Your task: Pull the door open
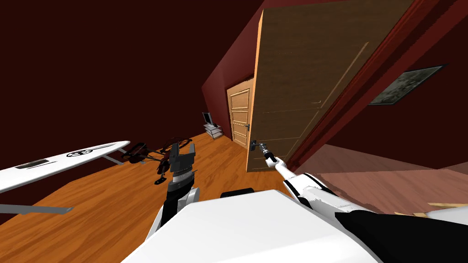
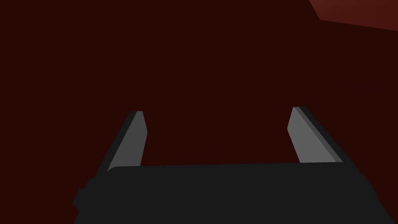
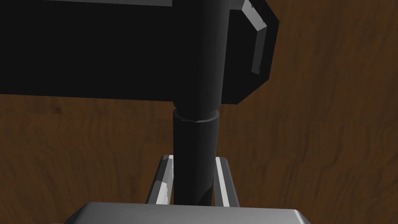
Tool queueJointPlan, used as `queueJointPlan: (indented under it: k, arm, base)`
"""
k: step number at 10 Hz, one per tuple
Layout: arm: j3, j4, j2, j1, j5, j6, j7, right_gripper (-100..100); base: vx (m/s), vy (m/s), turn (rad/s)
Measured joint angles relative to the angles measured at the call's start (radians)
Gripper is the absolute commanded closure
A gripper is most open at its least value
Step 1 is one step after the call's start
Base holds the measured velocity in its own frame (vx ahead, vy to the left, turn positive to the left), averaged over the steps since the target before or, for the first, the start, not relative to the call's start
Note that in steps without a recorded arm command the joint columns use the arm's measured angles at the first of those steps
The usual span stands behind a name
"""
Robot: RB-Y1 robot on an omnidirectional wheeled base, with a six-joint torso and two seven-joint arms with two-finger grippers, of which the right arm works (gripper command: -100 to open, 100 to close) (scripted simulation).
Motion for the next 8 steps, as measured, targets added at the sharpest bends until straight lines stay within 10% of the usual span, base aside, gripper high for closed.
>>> queueJointPlan:
  k: [8]
  arm:
    - [0.067,0.013,-0.015,-0.011,0.023,-0.03,-0.052,100]
  base:
    - [-0.146,-0.066,0.044]
